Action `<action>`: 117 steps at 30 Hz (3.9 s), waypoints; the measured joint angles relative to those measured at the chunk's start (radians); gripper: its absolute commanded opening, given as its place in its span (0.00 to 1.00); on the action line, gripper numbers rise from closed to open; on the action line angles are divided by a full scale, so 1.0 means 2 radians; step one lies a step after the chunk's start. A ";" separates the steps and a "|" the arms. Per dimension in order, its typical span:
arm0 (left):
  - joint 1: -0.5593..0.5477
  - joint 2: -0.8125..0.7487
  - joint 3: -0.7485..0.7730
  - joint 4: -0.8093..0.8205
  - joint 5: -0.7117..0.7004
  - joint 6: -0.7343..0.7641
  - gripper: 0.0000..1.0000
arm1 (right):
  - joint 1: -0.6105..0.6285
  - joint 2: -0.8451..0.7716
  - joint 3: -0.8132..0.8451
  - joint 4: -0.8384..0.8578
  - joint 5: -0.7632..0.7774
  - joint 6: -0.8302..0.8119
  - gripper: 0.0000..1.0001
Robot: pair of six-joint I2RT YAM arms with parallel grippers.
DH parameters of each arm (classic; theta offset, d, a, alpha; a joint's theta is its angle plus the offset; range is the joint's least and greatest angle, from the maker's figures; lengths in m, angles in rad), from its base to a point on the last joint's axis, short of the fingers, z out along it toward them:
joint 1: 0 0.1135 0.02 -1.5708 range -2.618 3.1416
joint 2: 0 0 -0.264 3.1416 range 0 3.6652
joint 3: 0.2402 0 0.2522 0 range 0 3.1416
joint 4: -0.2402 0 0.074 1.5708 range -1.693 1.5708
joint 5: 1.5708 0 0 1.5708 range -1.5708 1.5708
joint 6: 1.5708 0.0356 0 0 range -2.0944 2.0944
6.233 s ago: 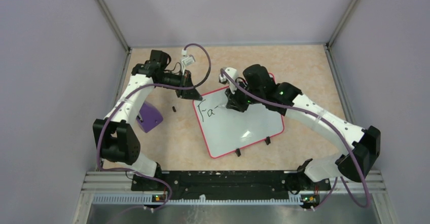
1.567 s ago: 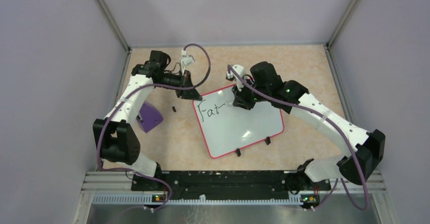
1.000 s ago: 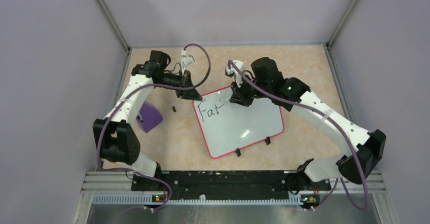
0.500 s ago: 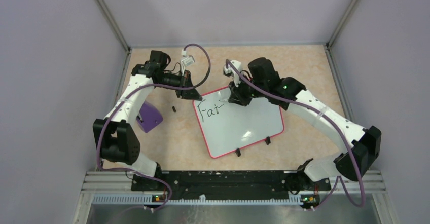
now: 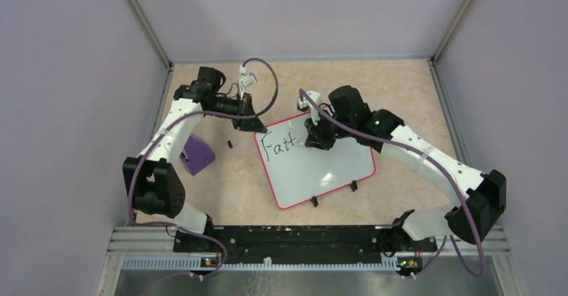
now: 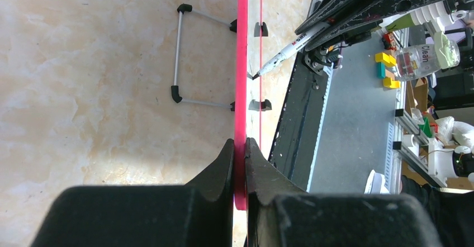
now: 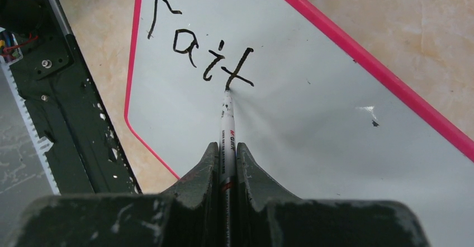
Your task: Write a sentence on the whiteboard
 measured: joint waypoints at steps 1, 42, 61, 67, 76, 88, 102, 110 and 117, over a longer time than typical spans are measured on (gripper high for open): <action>0.000 0.000 0.000 0.000 0.000 0.000 0.00 | 0.000 -0.001 -0.002 -0.001 0.000 0.000 0.00; 0.000 0.000 -0.001 0.001 0.003 0.000 0.00 | -0.002 -0.010 0.050 -0.035 0.028 -0.014 0.00; 0.000 0.000 -0.002 0.001 0.002 0.000 0.00 | -0.014 0.007 0.060 -0.033 0.052 -0.013 0.00; 0.000 0.000 -0.002 0.002 0.001 0.002 0.00 | -0.014 0.004 0.045 -0.026 0.043 -0.009 0.00; 0.001 0.000 -0.002 0.001 0.001 0.003 0.00 | -0.014 -0.017 -0.002 -0.022 0.026 0.003 0.00; 0.001 0.000 -0.002 0.001 0.003 0.003 0.00 | -0.013 -0.024 -0.019 -0.023 0.014 0.003 0.00; 0.001 0.000 -0.002 0.001 0.003 0.003 0.00 | -0.013 -0.023 0.027 -0.021 0.027 0.004 0.00; 0.001 0.000 -0.002 0.001 0.003 0.003 0.00 | -0.013 -0.014 0.027 -0.021 0.029 0.003 0.00; 0.001 -0.001 -0.003 0.001 0.003 0.003 0.00 | -0.013 -0.009 0.027 -0.020 0.032 0.002 0.00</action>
